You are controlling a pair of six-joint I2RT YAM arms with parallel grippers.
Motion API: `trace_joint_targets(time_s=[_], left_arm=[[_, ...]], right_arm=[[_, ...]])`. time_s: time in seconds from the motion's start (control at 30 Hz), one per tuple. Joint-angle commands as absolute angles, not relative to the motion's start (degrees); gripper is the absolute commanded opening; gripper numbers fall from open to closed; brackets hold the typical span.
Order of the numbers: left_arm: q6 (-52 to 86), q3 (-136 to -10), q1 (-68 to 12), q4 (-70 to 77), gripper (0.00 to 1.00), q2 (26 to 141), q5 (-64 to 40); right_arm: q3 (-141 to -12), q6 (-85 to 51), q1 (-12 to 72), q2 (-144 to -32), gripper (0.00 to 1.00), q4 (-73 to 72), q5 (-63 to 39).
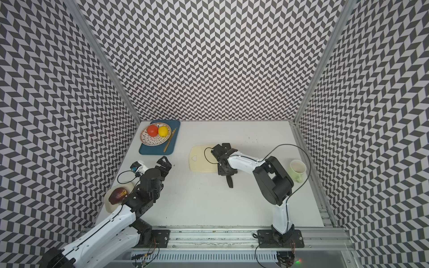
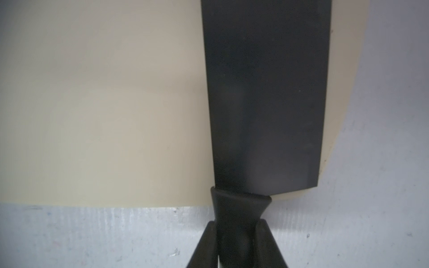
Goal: Align the knife with the edge of the cutting board
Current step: Place the knife at the edge of the cutting board, then adjust the knife at the edge of the cutting board.
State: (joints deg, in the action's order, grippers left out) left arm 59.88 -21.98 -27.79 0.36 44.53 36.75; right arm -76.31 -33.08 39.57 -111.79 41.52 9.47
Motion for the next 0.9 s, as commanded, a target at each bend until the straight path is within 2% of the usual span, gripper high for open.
trace_joint_targets(time_s=[0.0,0.13,0.43,0.57,0.87], left_arm=[[59.5,-22.3,-28.3,0.6,1.0,43.7,37.8],[59.5,-22.4,-28.2,0.6,1.0,43.9,37.8],[59.5,-22.4,-28.3,0.3,1.0,43.5,38.0],[59.6,-22.5,-28.3,0.4,1.0,43.5,37.8],[59.6,-22.4,-28.2,0.6,1.0,44.2,38.0]], right_arm=[[-76.0,-35.2,39.4,-110.0,0.26,40.5,9.1],[-76.4,-35.5,39.3,-110.2,0.32,40.4,7.9],[-75.7,-34.5,39.2,-107.1,0.61,39.9,7.4],[-71.6,-32.2,39.2,-103.0,0.64,37.6,6.1],[-65.7,-27.1,39.2,-102.4,0.58,34.4,4.1]])
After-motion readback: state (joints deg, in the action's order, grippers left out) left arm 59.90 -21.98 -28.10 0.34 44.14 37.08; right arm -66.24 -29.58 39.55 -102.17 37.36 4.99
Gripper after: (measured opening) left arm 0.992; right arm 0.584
